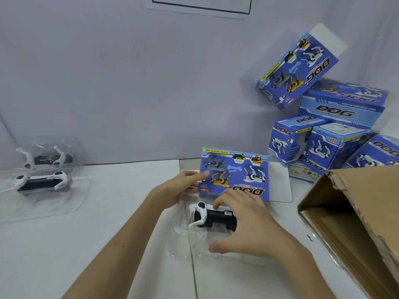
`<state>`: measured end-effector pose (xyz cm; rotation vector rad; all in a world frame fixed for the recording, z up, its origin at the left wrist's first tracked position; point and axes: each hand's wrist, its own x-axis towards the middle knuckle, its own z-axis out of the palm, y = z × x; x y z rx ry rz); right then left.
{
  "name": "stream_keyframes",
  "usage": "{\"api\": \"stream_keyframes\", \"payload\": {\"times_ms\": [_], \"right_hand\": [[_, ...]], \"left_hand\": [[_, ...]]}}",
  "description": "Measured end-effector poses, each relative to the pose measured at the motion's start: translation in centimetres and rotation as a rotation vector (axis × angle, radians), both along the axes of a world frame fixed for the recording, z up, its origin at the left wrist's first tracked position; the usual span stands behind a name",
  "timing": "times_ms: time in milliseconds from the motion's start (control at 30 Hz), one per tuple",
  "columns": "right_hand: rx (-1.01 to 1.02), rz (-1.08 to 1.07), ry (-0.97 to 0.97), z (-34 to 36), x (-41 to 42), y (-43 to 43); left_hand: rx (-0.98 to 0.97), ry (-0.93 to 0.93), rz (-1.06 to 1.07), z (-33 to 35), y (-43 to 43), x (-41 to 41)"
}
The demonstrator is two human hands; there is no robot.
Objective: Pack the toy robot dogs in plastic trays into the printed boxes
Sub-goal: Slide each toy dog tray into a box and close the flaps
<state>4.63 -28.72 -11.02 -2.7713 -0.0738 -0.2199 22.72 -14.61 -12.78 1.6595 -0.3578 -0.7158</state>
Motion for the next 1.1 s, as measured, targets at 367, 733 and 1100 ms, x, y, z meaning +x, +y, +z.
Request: {"api": "stream_keyframes", "payload": {"times_ms": [367,733,1100], "right_hand": [[0.01,0.015,-0.02,-0.5,0.1,-0.5],[0.493,-0.384,-0.275,0.5,0.0,-2.8],[0.785,0.026,-0.188,2.1,-1.2,-1.0]], "left_hand": [[-0.183,-0.364,0.287,-0.4,4.9,-0.7],[-0.507,-0.306,0.549,-4.3,19.1,-4.1],[-0.544,-0.302,0.409,-4.7,20.3,-5.8]]}}
